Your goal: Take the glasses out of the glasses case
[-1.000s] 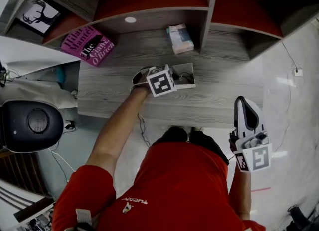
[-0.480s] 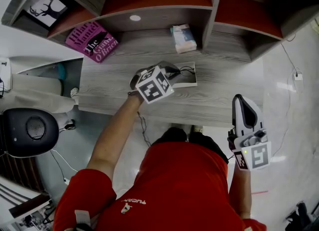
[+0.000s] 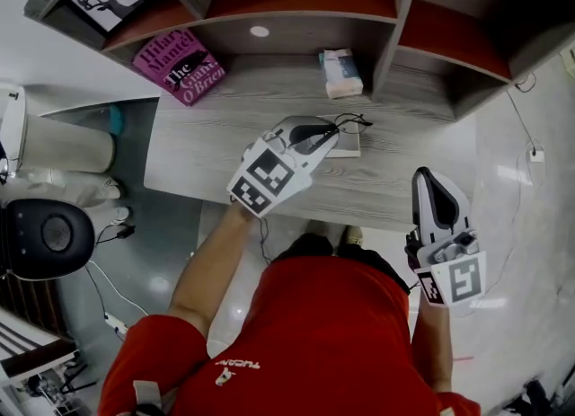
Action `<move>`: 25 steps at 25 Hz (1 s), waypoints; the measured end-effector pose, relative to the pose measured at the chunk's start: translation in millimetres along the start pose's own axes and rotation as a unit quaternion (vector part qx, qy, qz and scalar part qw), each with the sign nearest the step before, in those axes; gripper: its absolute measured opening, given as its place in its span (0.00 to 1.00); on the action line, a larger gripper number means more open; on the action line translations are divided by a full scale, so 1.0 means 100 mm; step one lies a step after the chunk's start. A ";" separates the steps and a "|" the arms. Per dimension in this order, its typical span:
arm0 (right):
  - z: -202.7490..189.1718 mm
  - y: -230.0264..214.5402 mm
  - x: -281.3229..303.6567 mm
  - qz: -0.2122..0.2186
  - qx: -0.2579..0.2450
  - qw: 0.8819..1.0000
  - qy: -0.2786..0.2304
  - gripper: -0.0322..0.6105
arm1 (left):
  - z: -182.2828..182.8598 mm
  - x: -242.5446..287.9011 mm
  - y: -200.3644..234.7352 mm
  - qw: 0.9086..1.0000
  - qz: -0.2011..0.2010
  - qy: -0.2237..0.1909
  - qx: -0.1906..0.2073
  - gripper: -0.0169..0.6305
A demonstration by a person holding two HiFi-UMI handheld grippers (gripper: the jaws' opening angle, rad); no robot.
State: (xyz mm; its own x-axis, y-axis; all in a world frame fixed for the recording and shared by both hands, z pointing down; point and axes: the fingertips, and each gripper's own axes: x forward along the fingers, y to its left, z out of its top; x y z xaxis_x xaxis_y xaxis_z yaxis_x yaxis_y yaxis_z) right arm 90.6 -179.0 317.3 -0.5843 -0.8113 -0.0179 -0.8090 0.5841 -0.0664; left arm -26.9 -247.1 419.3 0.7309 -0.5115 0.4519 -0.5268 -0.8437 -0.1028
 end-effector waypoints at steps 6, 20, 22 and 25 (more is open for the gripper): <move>0.08 0.16 0.05 0.026 -0.005 1.000 -0.008 0.06 | 0.40 -0.33 -0.13 0.992 0.037 -0.113 -0.042 0.06; 0.11 0.49 0.10 0.064 -0.012 0.998 -0.012 0.06 | 0.87 -0.96 -0.45 0.966 0.066 -0.242 -0.067 0.06; 0.11 0.52 0.09 0.066 -0.015 0.998 -0.012 0.06 | 0.86 -0.99 -0.49 0.965 0.066 -0.246 -0.069 0.06; 0.10 0.56 0.08 0.070 -0.019 0.997 -0.011 0.06 | 0.83 -1.00 -0.54 0.964 0.065 -0.247 -0.073 0.06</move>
State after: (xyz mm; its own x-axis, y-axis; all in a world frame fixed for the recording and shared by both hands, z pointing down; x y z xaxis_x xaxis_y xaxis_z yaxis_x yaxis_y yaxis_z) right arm 41.2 -152.9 303.0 -0.6908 -0.7217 -0.0453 -0.7214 0.6921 -0.0247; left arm -36.1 -164.1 306.3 0.7534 -0.6565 -0.0370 -0.6566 -0.7542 0.0117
